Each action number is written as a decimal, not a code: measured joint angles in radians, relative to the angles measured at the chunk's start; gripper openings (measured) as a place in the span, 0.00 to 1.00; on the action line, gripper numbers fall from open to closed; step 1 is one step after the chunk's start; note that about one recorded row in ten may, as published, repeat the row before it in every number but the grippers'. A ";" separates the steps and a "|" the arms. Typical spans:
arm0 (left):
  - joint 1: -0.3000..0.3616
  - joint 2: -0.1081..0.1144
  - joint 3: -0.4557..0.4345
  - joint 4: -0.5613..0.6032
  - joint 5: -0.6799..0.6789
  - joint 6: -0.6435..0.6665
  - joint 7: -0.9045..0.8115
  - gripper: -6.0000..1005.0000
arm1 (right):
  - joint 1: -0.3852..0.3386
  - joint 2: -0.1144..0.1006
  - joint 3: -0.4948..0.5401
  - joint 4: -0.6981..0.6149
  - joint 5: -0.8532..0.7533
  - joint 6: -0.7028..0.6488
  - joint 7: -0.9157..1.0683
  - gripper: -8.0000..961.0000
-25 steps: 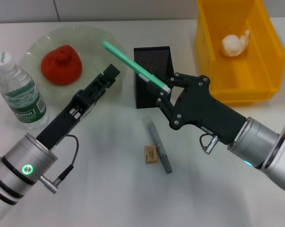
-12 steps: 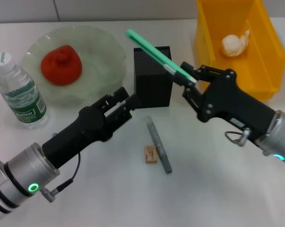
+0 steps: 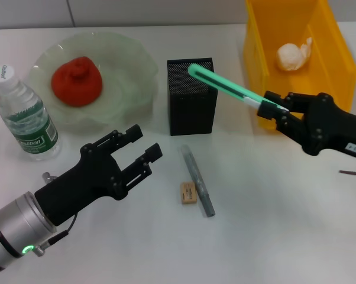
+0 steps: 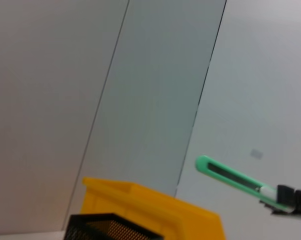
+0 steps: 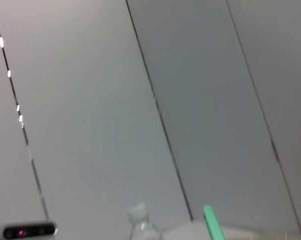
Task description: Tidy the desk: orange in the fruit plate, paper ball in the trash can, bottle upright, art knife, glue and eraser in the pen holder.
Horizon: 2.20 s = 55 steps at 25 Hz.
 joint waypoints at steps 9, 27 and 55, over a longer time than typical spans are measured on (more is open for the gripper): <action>0.007 -0.003 0.001 -0.004 0.001 -0.033 0.064 0.57 | 0.053 -0.065 -0.099 -0.209 0.000 -0.013 0.309 0.17; 0.022 -0.004 -0.005 -0.006 -0.004 -0.035 0.065 0.58 | 0.319 -0.115 -0.318 -0.443 -0.280 0.083 0.828 0.17; 0.000 -0.005 -0.014 -0.022 -0.012 -0.049 0.065 0.58 | 0.478 -0.067 -0.617 -0.461 -0.392 0.293 1.054 0.17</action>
